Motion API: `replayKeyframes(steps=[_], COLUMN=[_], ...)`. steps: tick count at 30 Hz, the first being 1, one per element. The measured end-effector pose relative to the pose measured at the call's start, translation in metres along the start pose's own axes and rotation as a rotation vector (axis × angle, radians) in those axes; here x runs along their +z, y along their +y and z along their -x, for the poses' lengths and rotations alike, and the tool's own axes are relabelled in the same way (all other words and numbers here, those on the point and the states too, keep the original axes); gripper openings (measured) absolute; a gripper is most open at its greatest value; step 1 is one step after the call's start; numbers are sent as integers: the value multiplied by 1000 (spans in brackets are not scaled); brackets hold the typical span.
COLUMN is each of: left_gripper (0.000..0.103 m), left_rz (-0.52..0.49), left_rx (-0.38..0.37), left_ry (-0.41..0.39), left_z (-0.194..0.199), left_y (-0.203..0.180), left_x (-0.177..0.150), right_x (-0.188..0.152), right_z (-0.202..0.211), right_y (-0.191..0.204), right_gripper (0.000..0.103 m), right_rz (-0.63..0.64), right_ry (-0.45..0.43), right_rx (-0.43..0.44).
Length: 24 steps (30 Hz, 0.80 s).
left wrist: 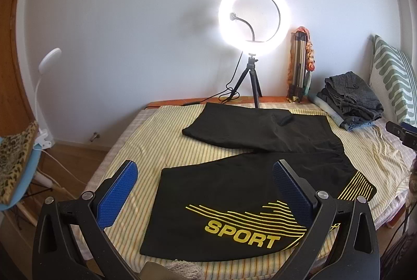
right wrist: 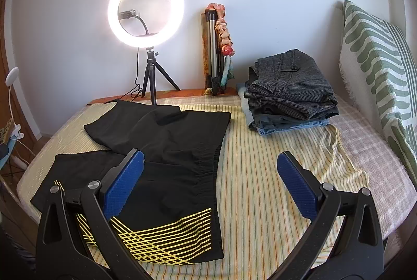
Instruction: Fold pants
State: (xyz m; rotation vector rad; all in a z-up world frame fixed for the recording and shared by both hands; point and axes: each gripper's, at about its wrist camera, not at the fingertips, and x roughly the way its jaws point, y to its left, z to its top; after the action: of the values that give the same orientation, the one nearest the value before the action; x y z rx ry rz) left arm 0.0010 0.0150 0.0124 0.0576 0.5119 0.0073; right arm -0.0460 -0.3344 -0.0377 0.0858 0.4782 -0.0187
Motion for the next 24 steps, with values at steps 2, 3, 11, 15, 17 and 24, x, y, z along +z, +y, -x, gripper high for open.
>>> replayKeyframes(steps=[2, 3, 11, 15, 17, 24], left_gripper=[103, 103, 103, 103, 103, 103], left_rz=[2, 4, 2, 1, 1, 6], left_rx=[-5, -3, -5, -9, -9, -10], left_ry=[3, 0, -6, -4, -5, -2], left_z=[-1, 1, 3, 3, 4, 3], left_y=[0, 1, 0, 0, 0, -1], left_x=[0, -1, 0, -1, -1, -1], right_x=[1, 0, 1, 0, 1, 1], right_z=[-1, -1, 0, 0, -1, 0], right_y=[1, 1, 3, 3, 4, 4], right_gripper=[103, 103, 103, 103, 103, 103], right_rz=[0, -1, 1, 1, 2, 3], right_ry=[0, -1, -2, -2, -1, -2], right_rx=[-1, 2, -2, 0, 1, 5])
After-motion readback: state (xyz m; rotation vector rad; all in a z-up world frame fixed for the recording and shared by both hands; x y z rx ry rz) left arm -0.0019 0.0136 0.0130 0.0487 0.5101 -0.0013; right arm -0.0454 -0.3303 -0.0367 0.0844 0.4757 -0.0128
